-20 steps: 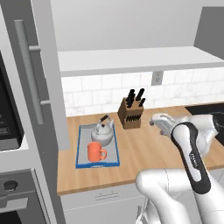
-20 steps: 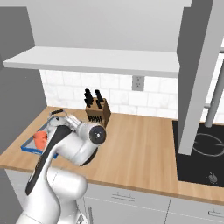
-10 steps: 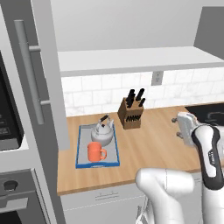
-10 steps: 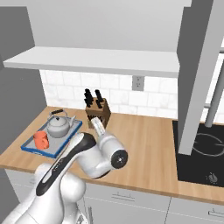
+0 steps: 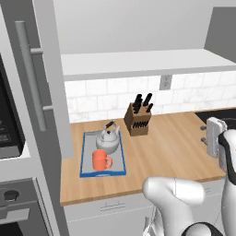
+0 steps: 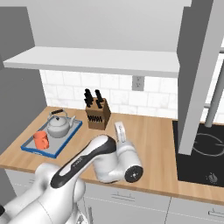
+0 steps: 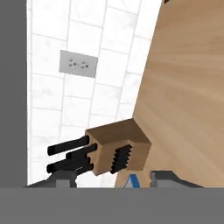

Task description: Pick the kettle from the counter and place it on the tray. Then pick the mug from the cabinet and place it on the tray. Then close the cabinet doors.

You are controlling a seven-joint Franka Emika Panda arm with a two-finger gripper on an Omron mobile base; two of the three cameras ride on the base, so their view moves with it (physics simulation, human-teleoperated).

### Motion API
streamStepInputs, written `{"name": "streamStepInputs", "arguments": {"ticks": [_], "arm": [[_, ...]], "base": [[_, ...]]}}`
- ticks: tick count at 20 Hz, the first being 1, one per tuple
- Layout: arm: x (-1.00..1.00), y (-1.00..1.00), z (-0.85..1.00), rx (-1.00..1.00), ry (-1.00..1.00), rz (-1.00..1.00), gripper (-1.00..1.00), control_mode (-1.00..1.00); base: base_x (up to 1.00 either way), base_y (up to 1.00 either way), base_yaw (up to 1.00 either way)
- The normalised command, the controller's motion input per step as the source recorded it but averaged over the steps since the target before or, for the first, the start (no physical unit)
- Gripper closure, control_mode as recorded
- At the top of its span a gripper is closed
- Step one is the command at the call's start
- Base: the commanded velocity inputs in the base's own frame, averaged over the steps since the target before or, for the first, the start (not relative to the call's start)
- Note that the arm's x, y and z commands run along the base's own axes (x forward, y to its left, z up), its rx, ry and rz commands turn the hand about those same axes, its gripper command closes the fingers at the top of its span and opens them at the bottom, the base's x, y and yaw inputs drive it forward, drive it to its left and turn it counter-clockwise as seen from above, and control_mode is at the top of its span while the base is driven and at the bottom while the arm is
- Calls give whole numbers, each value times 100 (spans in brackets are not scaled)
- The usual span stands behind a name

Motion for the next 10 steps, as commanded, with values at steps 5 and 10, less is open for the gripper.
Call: {"name": "streamStepInputs", "arguments": {"ticks": [5, 10], "arm": [[-2, -98, 0, 16, 0, -14, 100, -100], [-4, -79, -1, 20, -1, -5, 100, -100]], "base": [[0, 0, 0], [0, 0, 0]]}}
